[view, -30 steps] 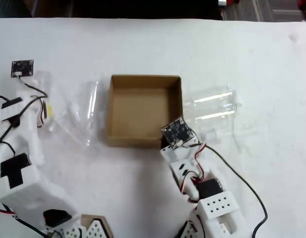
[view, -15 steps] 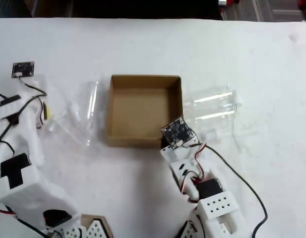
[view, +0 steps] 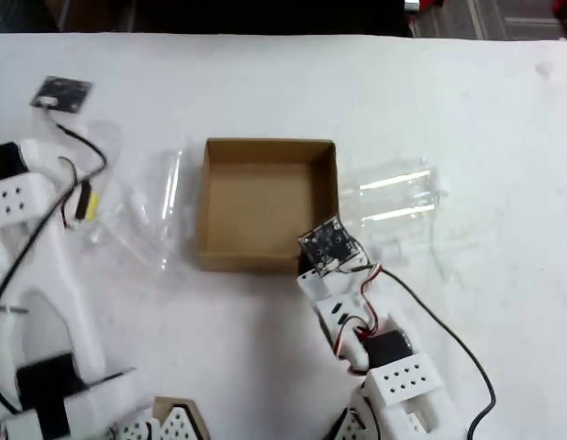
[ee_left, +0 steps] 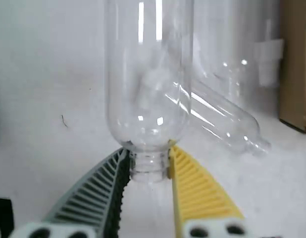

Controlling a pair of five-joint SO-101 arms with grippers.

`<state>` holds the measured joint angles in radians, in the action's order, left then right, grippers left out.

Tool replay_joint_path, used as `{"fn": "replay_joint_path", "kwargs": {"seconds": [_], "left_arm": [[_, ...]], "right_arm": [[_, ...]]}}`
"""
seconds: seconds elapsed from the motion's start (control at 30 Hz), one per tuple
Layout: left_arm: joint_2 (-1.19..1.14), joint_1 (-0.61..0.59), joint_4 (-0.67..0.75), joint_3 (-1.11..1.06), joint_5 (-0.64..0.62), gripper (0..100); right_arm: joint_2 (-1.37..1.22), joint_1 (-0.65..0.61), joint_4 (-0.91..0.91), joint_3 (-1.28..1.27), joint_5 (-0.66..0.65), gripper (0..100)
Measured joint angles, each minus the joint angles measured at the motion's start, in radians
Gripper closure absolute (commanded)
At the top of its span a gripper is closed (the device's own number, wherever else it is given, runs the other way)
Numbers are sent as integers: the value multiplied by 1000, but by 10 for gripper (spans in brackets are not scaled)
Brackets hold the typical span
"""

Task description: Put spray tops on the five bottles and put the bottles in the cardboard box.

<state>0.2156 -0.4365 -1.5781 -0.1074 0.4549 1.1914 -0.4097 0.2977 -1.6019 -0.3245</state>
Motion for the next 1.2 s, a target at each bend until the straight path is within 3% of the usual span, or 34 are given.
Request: {"fn": "replay_joint_path", "kwargs": {"seconds": [0.23,0.5,0.67,0.87,1.03,1.2], "left_arm": [[345,164,-180,9,169,961],[658,462,-176,-258,247,959],[683,540,-68,-459,249,961],[664,608,51,-612,252,959],[664,729,78,-626,252,958],[660,772,117,-626,230,958]], "right_arm": [[38,-2,0,11,0,867],[279,-9,0,-49,0,869],[537,-8,48,-80,0,989],[594,-11,262,-15,0,983],[606,-2,288,-5,-2,983],[609,6,322,43,-3,983]]}}
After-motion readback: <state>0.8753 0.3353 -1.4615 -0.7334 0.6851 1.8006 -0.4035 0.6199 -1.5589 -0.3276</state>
